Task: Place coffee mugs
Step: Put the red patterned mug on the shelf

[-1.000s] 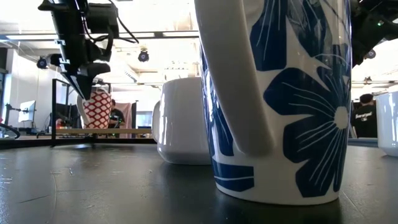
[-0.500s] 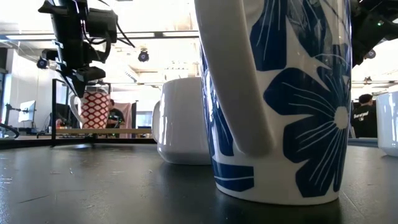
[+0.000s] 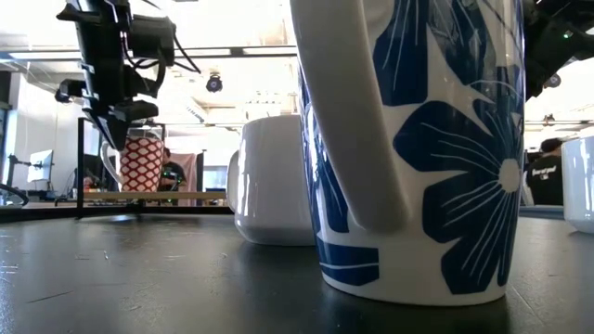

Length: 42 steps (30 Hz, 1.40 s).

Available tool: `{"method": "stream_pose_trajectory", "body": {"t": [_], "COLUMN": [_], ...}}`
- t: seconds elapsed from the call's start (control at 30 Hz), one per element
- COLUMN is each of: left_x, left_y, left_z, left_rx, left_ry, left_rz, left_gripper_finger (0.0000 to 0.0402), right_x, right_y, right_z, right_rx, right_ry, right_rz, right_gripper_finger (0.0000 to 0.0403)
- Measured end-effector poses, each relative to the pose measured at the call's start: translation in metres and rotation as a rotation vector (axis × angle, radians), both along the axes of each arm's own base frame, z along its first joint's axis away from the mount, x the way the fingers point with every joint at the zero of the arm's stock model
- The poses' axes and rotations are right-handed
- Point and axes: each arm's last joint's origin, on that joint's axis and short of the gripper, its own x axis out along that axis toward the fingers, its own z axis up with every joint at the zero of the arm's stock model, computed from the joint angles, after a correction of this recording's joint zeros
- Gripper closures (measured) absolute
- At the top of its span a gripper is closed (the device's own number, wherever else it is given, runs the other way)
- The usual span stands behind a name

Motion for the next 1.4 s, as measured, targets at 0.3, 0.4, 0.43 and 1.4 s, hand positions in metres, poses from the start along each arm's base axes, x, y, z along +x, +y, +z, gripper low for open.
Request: {"method": "stream_pose_trajectory", "body": {"t": [0.3,0.4,0.43,1.4], "left_x": [0.005,0.006,0.006,-0.001], "left_y": [-0.001,0.001,0.001,0.021], "left_z": [-0.034,-0.038,-0.038,-0.038], "left_rx": [0.072,0.114,0.12,0.291], "left_ry": [-0.087,-0.091,-0.086,-0.048], "left_rz": [0.002,0.009,0.011,0.116], "left_gripper_finger": [0.0355,0.0361,0.0362,0.0363], "right_x": [0.0,0.0,0.0,0.0], "right_y": [0.0,0.0,0.0,0.0], "right_z": [0.0,0.0,0.0,0.0], "right_rx": [0.0,0.0,0.0,-0.01], "right_ry": [0.003,0.004,0.004,0.008], "right_rz": [0.0,0.0,0.0,0.01], "right_gripper_finger": [0.0335,0.0335,0.0335,0.0335]}}
